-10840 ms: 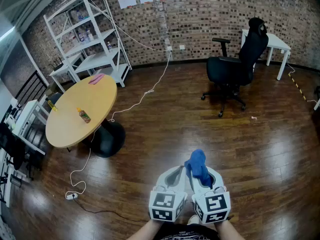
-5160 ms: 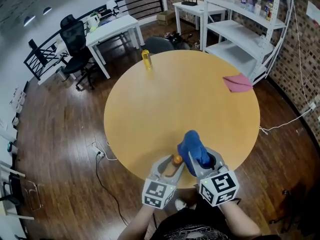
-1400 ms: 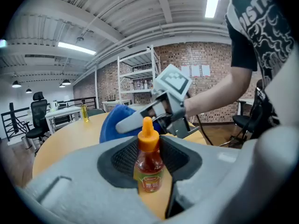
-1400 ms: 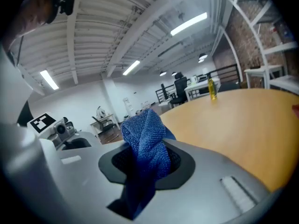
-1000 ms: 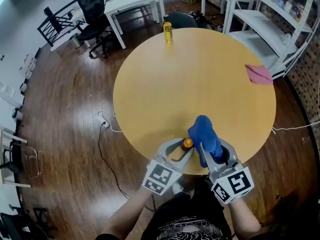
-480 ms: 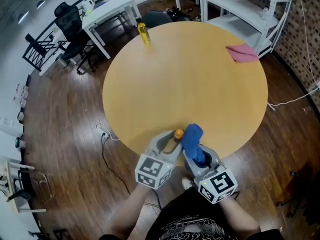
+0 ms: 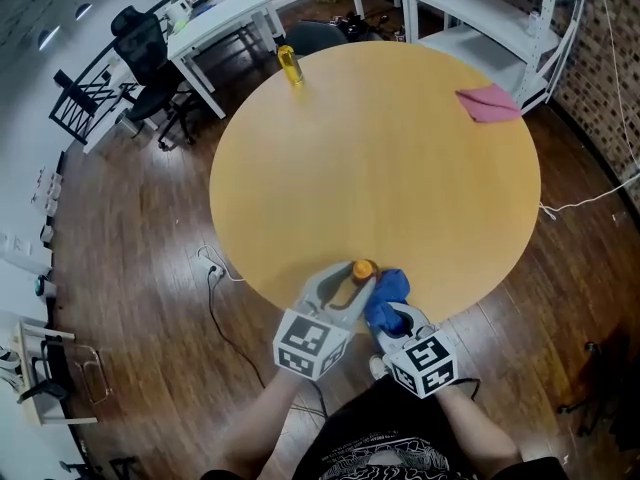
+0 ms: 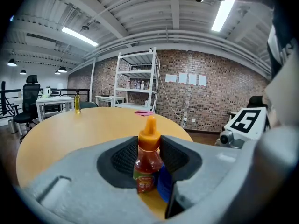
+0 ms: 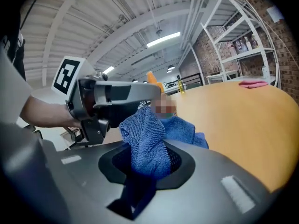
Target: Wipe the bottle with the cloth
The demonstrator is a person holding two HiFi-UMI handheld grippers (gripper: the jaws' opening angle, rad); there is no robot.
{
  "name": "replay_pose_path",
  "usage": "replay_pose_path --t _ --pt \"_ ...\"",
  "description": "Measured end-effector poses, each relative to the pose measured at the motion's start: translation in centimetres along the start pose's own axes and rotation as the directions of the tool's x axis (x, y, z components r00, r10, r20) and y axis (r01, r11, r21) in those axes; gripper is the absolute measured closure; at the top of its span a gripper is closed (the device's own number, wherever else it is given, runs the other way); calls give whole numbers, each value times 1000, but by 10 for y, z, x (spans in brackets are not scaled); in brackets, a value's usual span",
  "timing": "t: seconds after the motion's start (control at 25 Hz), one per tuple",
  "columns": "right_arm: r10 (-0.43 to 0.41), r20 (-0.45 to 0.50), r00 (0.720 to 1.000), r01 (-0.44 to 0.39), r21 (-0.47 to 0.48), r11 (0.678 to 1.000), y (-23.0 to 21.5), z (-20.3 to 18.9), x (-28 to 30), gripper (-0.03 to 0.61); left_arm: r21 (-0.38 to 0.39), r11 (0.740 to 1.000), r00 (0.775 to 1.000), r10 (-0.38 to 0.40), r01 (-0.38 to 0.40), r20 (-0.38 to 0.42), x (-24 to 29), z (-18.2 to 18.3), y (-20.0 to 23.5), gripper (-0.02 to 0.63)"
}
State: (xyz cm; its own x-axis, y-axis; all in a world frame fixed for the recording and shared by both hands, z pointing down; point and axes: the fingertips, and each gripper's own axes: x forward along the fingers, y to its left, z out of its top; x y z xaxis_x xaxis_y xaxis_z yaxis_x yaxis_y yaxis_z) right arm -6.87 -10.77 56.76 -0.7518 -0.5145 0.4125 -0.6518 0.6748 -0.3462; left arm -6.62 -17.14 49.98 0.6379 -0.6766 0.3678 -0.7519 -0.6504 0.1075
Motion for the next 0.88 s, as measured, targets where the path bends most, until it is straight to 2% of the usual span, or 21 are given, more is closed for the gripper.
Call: replay_pose_path --t 0.12,0.28,0.44,0.56,0.68,0.88 --pt "-3 -27 1000 3 -11 1000 1 -3 1 495 -4 1000 1000 -12 12 27 -3 2 -3 469" --pt "-13 6 1000 14 -68 998 8 9 -10 495 -18 1000 996 -4 5 90 -14 8 -3 469" --pt "80 77 994 -72 -102 992 39 40 -26 495 -9 997 988 75 -74 134 -40 16 10 469" --pt "156 142 978 -137 -136 981 66 69 -32 495 -5 990 977 143 -144 158 -63 20 22 469" --pt "182 230 956 -153 -139 978 77 100 -34 495 -4 982 969 187 -188 163 -76 21 32 469" --pt "247 331 911 -217 -125 968 79 135 -22 495 -64 969 951 245 -237 190 -96 23 47 469"
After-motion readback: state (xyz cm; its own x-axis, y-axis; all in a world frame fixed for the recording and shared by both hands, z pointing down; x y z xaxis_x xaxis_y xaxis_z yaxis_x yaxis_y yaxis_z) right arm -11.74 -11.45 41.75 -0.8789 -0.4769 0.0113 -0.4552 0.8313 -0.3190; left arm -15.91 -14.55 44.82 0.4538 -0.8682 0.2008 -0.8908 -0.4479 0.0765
